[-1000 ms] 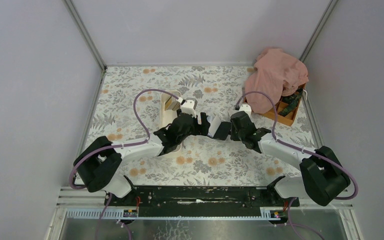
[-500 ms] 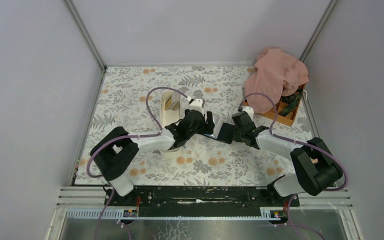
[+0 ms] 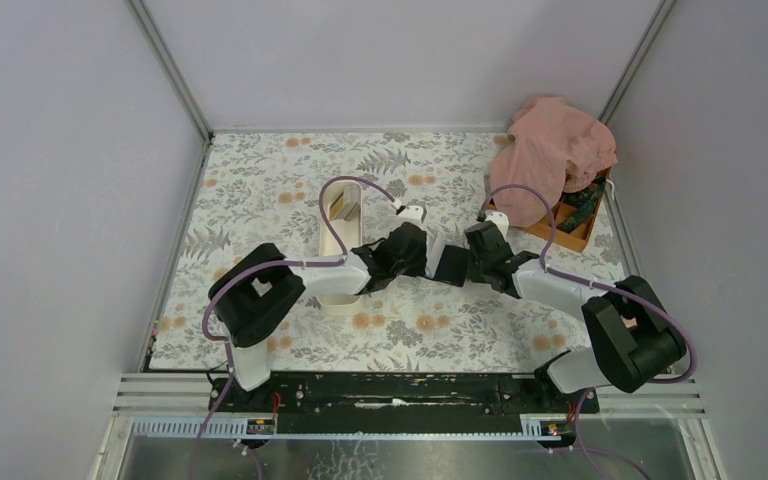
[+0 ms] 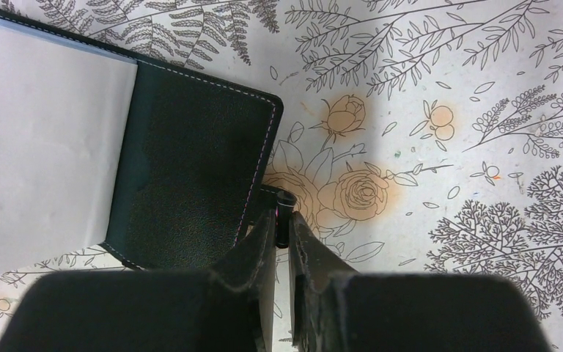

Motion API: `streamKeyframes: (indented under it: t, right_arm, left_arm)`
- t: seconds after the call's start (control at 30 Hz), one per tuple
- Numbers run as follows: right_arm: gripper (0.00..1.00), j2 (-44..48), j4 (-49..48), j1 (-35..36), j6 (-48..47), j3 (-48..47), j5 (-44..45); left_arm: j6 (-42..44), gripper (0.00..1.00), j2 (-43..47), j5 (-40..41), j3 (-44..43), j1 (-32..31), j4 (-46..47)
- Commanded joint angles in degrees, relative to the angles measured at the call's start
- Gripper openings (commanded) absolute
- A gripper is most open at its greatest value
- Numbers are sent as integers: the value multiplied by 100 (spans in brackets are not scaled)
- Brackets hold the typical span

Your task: Take the credit cards out of the card holder

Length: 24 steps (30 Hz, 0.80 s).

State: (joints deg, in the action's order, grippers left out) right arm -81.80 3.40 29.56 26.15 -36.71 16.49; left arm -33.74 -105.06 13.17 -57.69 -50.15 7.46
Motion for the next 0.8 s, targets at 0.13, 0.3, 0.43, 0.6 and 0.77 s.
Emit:
streamKeyframes:
  t: [0.13,0.3,0.43,0.6,0.77]
  right_arm:
    - [1,129,-230,-38,-55,-14,-90]
    - [11,349,-301,-38,-59,80,-84]
    - [29,832,-312,-37,-53,177,28]
    - [32,1256,-181,-38,-75,111,116]
    - [28,1345,-112,-36,-107,-77,-3]
  left_arm:
    - [247,31,-1,-98,-222,-425,144]
    - [297,31,-323,-101,-483,-633,-2]
    - [297,31,-418,-126,-556,-689,-28]
    - [297,31,-518,-93,-617,-693,-115]
    - [297,31,-636,-105,-683,-689,-163]
